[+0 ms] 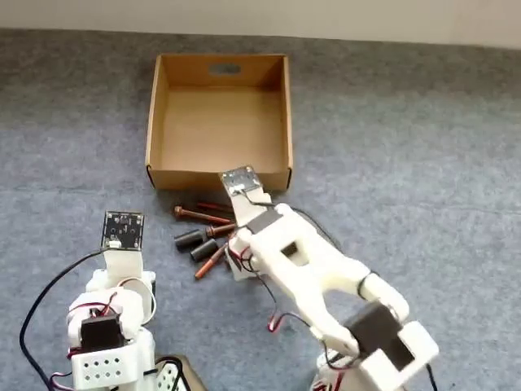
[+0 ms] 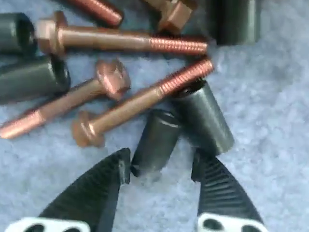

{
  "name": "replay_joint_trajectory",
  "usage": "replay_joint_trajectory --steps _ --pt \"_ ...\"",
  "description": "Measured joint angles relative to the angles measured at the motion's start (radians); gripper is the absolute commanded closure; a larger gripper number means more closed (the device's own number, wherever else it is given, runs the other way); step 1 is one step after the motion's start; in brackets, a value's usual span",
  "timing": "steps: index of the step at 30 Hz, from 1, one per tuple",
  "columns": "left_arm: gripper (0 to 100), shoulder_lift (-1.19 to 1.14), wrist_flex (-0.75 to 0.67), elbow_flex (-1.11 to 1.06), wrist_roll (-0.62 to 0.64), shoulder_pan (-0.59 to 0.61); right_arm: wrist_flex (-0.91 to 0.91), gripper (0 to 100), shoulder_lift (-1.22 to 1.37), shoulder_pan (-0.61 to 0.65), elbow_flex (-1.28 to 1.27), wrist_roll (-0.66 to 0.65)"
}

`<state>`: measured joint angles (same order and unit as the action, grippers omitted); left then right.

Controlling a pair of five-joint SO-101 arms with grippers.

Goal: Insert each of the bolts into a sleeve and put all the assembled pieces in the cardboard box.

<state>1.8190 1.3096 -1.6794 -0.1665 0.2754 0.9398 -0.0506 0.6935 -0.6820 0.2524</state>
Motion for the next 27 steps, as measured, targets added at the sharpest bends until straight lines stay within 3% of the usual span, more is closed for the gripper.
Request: replay_joint_trajectory --steps 3,6,13,19,23,27 --pt "99 0.000 0.000 0.000 0.000 0.000 0.003 83.5 0.049 0.000 0.038 0.002" --pt "99 0.000 0.000 0.000 0.000 0.000 0.003 99.8 0.058 -0.008 0.046 0.002" --pt "99 0.000 0.000 0.000 0.000 0.000 0.049 99.2 0.018 -0.087 0.035 -0.015" --pt "99 0.000 0.000 0.000 0.000 0.000 0.180 99.2 -0.370 -0.137 -0.143 -0.160" --pt "99 0.000 0.000 0.000 0.000 0.000 0.204 99.2 -0.661 -0.305 -0.276 -0.269" --pt "99 0.000 0.000 0.000 0.000 0.000 0.170 99.2 -0.723 -0.482 -0.417 -0.388"
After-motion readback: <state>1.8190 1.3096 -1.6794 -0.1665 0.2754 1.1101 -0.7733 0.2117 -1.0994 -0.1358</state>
